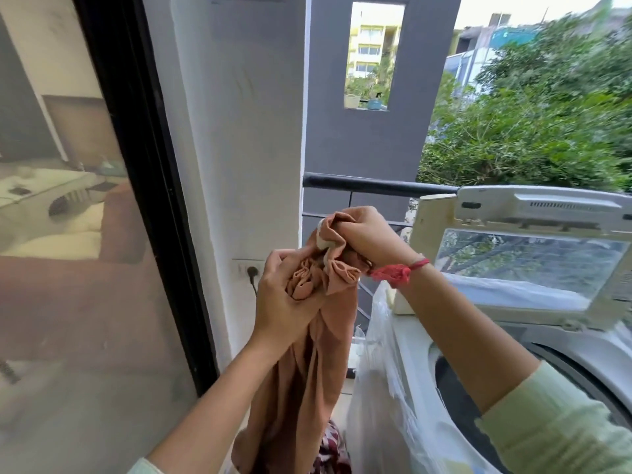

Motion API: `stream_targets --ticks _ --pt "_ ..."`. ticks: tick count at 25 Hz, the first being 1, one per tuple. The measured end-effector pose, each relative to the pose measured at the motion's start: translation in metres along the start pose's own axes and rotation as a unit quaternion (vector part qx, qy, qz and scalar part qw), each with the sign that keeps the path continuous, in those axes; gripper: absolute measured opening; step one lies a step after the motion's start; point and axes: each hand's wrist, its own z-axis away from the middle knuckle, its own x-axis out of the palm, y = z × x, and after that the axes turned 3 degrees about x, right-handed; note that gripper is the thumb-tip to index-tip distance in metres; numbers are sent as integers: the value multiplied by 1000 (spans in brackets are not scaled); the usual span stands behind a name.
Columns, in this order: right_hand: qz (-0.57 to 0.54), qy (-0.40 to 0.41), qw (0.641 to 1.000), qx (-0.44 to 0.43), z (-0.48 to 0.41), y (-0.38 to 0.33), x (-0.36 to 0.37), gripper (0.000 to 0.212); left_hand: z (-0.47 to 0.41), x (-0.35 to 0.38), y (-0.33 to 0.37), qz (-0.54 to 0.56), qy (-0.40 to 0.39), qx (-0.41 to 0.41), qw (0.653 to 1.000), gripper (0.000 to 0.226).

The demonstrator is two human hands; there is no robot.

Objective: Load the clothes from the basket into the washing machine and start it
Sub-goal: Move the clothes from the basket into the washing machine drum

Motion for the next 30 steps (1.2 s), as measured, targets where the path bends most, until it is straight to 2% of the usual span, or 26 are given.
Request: stream_targets --ticks 3,6,8,11,13,15,17,18,19,20,21,22,23,24,25,26,28,29,30 --pt "-133 -145 980 11 15 18 -22 29 -6 -16 -7 36 91 -33 995 18" --pt "-300 -271 915 3 35 43 1 43 -18 -19 -3 168 132 -96 972 3" --pt "-384 -278 880 17 45 52 30 55 -18 -13 -1 258 101 -179 944 8" --pt "-388 -259 885 -5 44 59 39 67 -6 -19 -13 365 -8 -233 901 41" --pt "-387 -264 884 -3 41 60 32 66 0 -20 -19 343 -31 -238 908 44" --pt "-349 -202 915 -26 45 64 35 55 4 -13 -18 299 -3 -253 920 31" --pt "-259 -27 956 -132 59 73 47 36 3 -7 -16 291 24 -252 923 25" --pt "-191 62 961 -191 68 80 53 32 2 -8 -14 292 42 -250 922 24" --pt "-118 127 958 -229 77 92 56 38 -1 -11 -14 294 65 -251 920 23" --pt "-41 147 958 -243 83 104 59 54 -5 -15 -14 293 82 -256 917 23" --pt "32 120 965 -230 88 115 62 70 -8 -17 -13 293 86 -261 916 22" --pt "90 74 971 -207 89 125 65 77 -11 -19 -11 292 75 -263 916 21" --pt "121 51 971 -197 87 131 66 74 -12 -20 -9 290 56 -260 919 21" --pt "115 61 970 -204 83 134 65 63 -12 -22 -9 289 38 -251 923 21" --pt "63 91 973 -202 76 129 60 50 -12 -24 -8 287 26 -239 927 21" --pt "-21 130 973 -187 69 120 51 39 -13 -26 -7 277 15 -227 934 22" --pt "-169 195 949 -182 56 93 30 24 -14 -27 -1 241 -20 -193 951 23" --pt "-214 182 941 -191 54 77 25 23 -13 -22 3 234 -35 -183 954 23" --pt "-231 131 945 -191 53 64 27 29 -12 -15 6 238 -38 -181 953 22"
